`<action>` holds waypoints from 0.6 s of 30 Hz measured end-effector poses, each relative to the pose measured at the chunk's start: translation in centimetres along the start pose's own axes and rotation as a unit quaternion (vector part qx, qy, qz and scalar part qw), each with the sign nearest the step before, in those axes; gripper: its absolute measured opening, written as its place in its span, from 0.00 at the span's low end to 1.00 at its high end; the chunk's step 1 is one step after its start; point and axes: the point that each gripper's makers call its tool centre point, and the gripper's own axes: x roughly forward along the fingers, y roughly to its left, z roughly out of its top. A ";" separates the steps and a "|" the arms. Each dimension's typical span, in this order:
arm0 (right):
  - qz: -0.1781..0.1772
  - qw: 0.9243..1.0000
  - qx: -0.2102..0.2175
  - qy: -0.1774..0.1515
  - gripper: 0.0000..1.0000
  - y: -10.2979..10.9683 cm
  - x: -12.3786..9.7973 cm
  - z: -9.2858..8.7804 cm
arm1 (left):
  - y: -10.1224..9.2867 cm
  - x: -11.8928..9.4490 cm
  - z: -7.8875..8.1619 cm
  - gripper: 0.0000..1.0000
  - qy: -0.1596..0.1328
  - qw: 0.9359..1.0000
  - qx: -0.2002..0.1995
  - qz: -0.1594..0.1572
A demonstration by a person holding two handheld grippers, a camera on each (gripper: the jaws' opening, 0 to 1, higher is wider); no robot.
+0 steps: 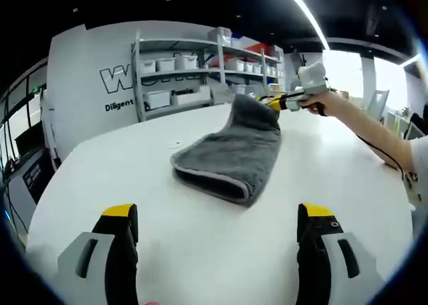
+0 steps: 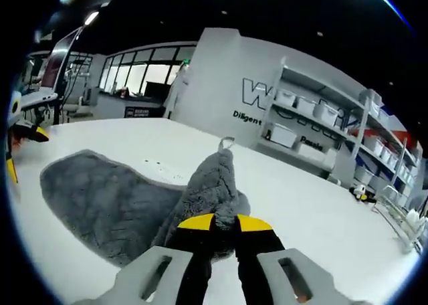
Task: Open the folded towel by lifting each exposed corner and separating the folded layers until the towel lies flat within the target outline without major curled edges
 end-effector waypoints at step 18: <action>0.001 1.000 0.012 0.016 0.08 0.0 0.1 -1.3 | -0.3 0.0 -0.2 0.98 0.004 1.000 0.002 -0.002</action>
